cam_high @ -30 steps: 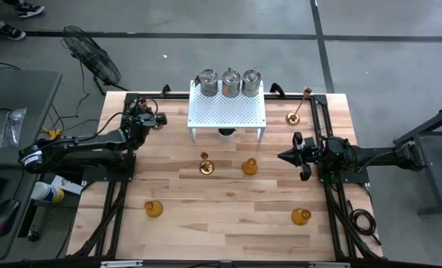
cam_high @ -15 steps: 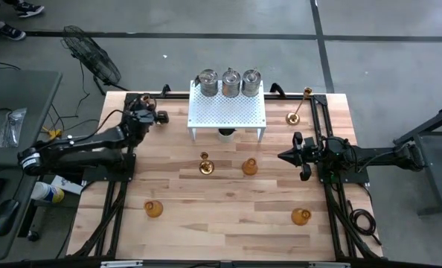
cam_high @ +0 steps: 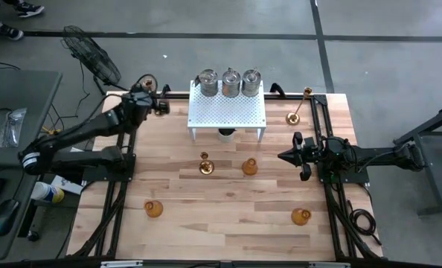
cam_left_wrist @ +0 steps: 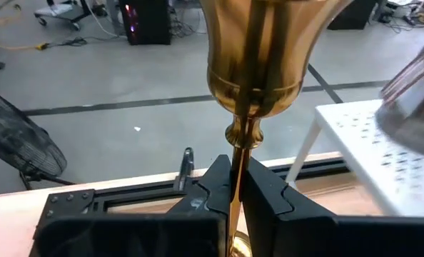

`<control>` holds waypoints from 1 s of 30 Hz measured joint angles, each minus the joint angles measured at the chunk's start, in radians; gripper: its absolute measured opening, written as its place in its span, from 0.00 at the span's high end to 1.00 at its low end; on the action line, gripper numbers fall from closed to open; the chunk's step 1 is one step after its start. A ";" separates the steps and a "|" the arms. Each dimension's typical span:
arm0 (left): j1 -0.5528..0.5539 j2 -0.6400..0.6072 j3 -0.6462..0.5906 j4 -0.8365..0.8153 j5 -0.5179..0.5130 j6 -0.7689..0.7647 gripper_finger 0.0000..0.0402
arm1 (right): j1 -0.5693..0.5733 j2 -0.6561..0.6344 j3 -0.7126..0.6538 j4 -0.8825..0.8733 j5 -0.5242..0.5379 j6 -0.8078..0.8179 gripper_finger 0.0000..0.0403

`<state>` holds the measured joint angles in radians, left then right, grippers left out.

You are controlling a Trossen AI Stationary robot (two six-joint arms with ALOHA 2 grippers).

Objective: Pick & Place candle stick holders
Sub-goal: Put the top left gold candlestick holder on the shelf

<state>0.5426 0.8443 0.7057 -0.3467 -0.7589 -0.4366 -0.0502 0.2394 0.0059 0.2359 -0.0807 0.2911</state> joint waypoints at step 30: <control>-0.204 0.427 0.516 -0.048 -0.020 0.012 0.97 | 0.000 0.000 0.000 0.000 0.000 0.000 0.99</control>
<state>0.3391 1.2718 1.2212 -0.3943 -0.7785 -0.4247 -0.0503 0.2396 0.0056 0.2359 -0.0807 0.2909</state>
